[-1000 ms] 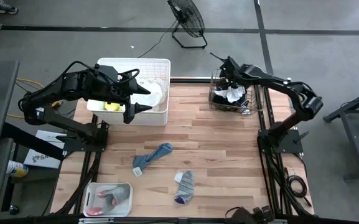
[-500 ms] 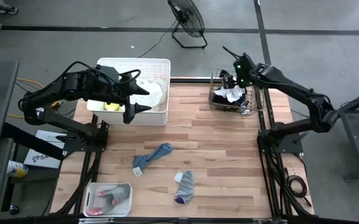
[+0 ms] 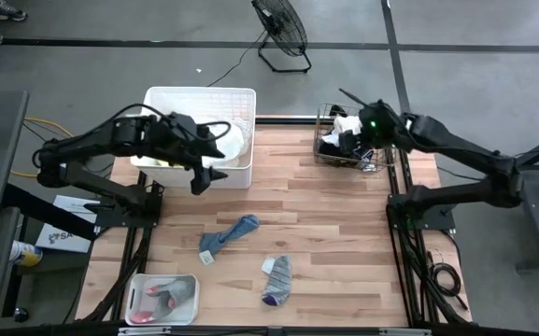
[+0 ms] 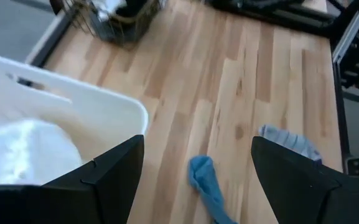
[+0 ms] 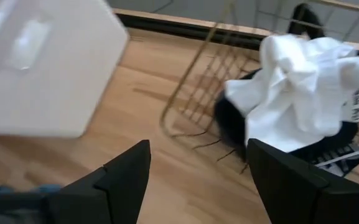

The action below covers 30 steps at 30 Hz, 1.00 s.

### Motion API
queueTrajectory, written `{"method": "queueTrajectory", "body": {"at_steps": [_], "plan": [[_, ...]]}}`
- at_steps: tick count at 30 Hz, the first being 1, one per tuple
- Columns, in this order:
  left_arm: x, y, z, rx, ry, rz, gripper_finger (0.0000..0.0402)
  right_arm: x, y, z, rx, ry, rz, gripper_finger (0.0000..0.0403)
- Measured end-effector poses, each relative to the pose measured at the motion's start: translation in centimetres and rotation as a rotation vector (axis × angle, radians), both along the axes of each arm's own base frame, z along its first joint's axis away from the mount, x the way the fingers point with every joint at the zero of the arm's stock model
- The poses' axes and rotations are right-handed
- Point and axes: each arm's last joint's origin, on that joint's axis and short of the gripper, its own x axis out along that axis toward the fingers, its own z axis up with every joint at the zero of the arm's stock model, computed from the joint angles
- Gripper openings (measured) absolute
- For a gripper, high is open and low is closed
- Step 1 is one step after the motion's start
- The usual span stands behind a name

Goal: Pick & Place Cloths
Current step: Put the blue sock into the bottom white bin

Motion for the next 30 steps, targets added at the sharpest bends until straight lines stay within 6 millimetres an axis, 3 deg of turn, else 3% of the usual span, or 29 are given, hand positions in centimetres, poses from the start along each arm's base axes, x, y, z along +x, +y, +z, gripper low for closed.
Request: {"method": "queueTrajectory", "body": {"at_steps": [9,16,30], "plan": [[0.7,-1.0,-3.6,-0.049,0.123,-0.026,0.0292,0.7,4.9,0.9,-0.05,-0.051,0.132,0.0258],[1.0,-2.8,-6.5,-0.064,0.227,-0.093,0.0292,1.2,7.5,0.9,-0.099,-0.066,0.158,0.0258],[0.3,-5.4,-14.2,-0.09,0.465,-0.202,0.0292,1.2,9.0,1.1,-0.211,-0.066,0.162,0.0258]]}}
